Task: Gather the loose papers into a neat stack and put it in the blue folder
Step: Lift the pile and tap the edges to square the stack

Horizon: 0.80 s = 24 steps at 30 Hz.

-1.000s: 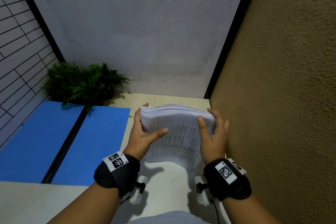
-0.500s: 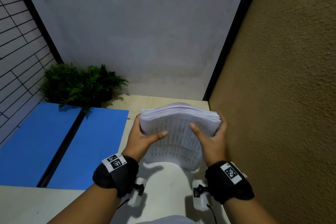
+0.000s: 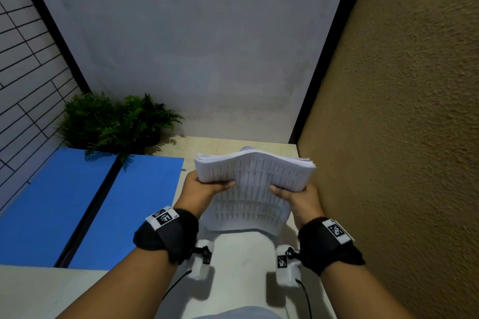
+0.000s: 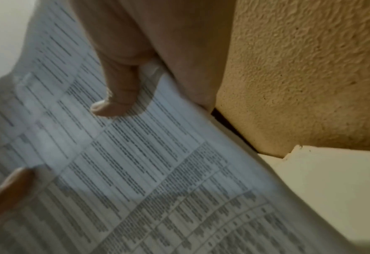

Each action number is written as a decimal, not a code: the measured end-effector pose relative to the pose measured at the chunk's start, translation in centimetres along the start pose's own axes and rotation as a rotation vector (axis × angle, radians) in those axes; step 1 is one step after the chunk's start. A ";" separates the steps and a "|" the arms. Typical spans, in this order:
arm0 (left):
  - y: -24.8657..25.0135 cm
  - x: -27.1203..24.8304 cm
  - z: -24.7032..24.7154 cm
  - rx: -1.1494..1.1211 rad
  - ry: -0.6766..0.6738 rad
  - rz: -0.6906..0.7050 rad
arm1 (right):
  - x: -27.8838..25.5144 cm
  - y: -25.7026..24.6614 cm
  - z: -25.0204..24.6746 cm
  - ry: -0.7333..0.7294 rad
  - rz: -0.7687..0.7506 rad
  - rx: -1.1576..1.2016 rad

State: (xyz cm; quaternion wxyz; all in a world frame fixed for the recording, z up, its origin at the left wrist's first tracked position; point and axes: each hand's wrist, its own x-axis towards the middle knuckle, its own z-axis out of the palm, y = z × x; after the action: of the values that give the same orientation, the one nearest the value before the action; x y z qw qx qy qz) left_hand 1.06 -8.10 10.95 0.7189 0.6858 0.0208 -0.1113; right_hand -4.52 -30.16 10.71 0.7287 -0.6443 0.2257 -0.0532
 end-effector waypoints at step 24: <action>-0.5 -2.0 0.2 -0.039 -0.098 0.164 | -4.2 -1.0 1.3 0.020 -0.258 -0.054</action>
State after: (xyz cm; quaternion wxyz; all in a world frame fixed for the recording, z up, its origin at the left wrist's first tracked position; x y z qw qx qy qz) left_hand -1.05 -8.06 10.86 0.7390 0.6648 -0.0683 -0.0850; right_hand -7.53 -27.60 12.86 0.6958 -0.6869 0.1497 -0.1468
